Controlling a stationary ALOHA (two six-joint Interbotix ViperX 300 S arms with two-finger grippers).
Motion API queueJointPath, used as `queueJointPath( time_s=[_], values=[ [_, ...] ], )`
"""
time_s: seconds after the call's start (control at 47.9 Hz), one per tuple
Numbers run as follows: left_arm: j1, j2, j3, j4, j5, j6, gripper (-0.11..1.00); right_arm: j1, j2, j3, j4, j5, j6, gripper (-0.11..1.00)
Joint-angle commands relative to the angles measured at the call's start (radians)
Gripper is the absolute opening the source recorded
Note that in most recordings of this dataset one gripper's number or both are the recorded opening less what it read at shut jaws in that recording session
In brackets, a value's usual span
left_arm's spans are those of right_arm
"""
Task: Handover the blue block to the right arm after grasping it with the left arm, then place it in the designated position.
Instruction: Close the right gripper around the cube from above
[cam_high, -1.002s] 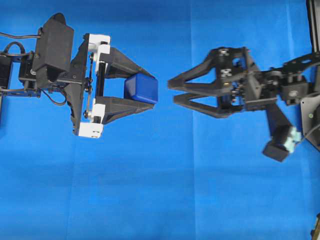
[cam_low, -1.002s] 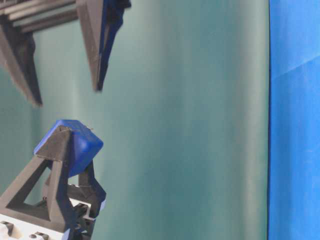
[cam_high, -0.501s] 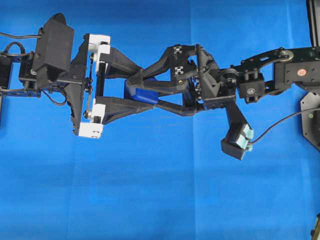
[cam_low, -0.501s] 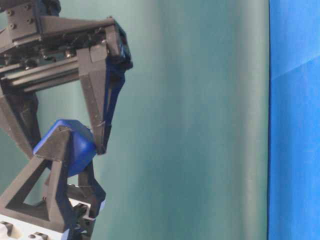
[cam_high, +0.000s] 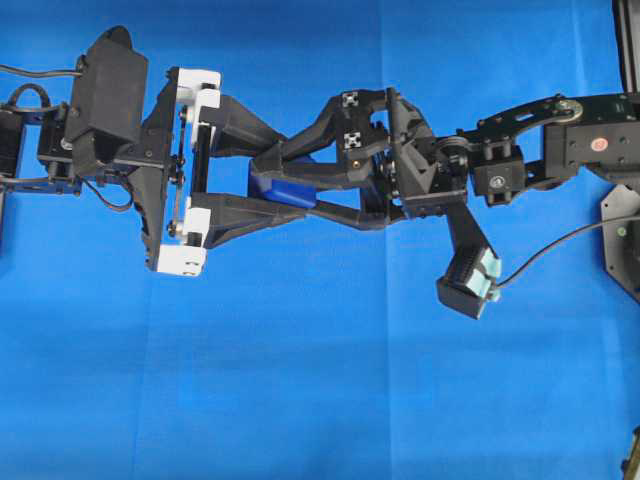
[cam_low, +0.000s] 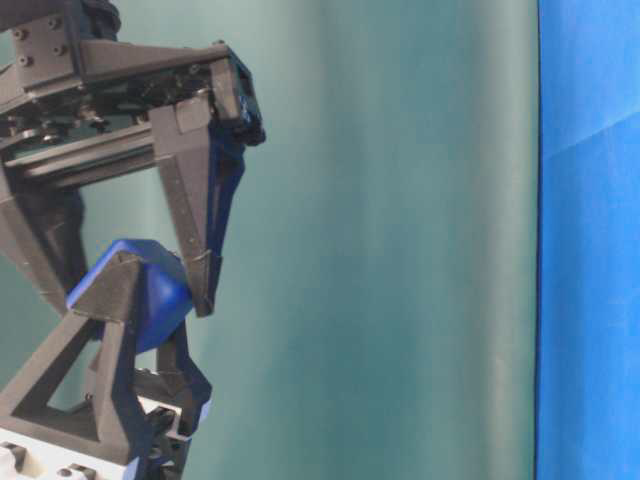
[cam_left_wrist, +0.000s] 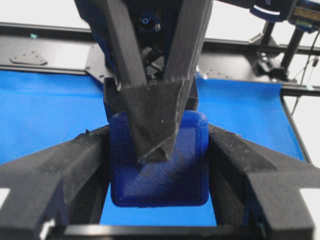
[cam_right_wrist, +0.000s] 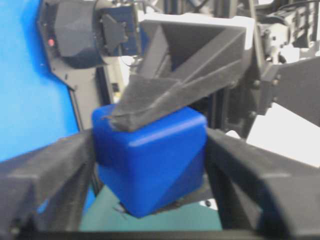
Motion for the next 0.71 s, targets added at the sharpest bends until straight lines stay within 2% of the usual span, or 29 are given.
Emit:
queueJointPath(
  time_s=[0.0, 0.042, 0.689],
  values=[
    [0.002, -0.017, -0.017, 0.000, -0.006, 0.000, 0.49, -0.003, -0.017, -0.029, 0.000, -0.002, 0.005, 0.54],
    [0.002, -0.017, -0.018, -0.002, -0.006, 0.000, 0.49, -0.005, -0.017, -0.029, 0.000, -0.002, 0.005, 0.45],
    [0.002, -0.014, -0.020, 0.000, 0.008, 0.005, 0.49, -0.005, -0.018, -0.028, 0.012, 0.014, 0.012, 0.45]
  ],
)
